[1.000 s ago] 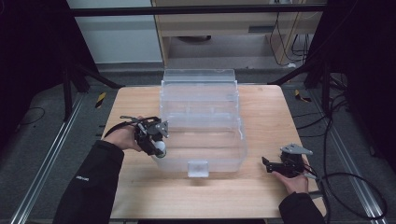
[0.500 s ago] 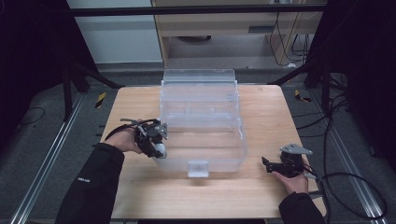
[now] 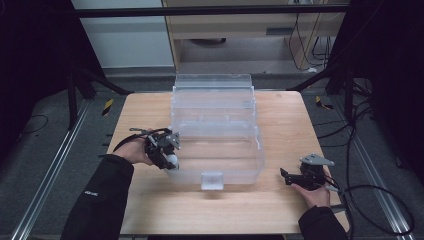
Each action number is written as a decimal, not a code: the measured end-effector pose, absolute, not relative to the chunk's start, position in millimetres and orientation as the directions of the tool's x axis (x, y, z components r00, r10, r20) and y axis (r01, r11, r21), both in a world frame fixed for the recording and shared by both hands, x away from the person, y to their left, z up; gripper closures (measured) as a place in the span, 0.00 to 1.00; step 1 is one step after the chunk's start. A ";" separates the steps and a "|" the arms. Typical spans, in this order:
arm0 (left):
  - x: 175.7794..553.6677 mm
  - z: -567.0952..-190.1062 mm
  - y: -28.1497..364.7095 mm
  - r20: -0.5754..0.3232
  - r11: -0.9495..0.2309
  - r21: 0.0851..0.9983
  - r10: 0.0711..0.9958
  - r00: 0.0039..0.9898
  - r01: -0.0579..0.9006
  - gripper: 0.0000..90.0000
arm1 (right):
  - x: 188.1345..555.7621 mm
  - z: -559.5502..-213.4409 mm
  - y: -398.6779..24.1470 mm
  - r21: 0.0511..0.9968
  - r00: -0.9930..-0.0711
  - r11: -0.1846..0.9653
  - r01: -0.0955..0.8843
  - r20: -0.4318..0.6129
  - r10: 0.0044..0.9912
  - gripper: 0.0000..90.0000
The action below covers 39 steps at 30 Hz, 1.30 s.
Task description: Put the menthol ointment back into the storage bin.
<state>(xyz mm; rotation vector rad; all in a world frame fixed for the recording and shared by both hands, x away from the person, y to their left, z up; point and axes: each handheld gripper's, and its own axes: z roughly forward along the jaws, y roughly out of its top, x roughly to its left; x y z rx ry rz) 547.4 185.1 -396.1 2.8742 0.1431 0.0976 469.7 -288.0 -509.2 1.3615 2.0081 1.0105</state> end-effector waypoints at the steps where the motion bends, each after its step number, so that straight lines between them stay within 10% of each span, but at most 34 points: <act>1: 547.5 -397.4 185.7 0.052 -0.961 0.261 0.107 0.993 0.090 0.56 | 469.7 -509.1 -288.0 0.804 -0.370 0.221 0.552 -0.001 0.929 0.09; 39: 541.2 -382.6 193.4 0.071 -0.932 0.344 0.146 0.987 0.113 0.54 | 469.7 -509.3 -287.0 0.800 -0.366 0.225 0.556 -0.007 0.930 0.08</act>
